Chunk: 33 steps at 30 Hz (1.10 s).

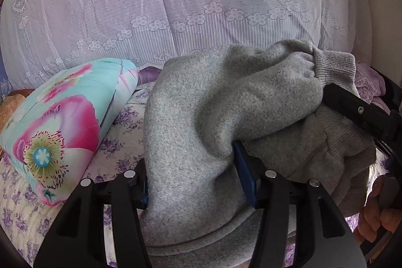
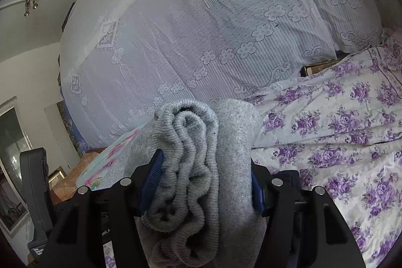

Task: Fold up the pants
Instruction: 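Carry the bundle with both grippers over the green and red clothes stack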

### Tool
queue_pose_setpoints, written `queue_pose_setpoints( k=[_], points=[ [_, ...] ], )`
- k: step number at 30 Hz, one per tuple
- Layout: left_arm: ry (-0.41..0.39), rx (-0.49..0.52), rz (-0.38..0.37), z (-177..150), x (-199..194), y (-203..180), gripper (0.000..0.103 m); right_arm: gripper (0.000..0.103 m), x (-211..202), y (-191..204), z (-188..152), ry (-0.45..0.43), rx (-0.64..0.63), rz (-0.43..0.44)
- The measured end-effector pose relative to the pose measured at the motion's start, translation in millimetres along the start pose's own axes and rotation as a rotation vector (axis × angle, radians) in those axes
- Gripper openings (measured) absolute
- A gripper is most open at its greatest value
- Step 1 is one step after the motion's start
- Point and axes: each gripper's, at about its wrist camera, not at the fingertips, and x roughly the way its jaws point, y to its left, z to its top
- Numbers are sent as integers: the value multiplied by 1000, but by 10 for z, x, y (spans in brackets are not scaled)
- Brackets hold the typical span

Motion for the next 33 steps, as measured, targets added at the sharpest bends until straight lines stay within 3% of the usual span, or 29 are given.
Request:
queue_pose_setpoints(
  k=[6,33],
  points=[
    [-17,-18,-46,23,-167,79,52,62,-149,111,71,-20,-6,23],
    [-41,2,-46,59,-393,85,52,62,-291,138,106,-11,26,53]
  ],
)
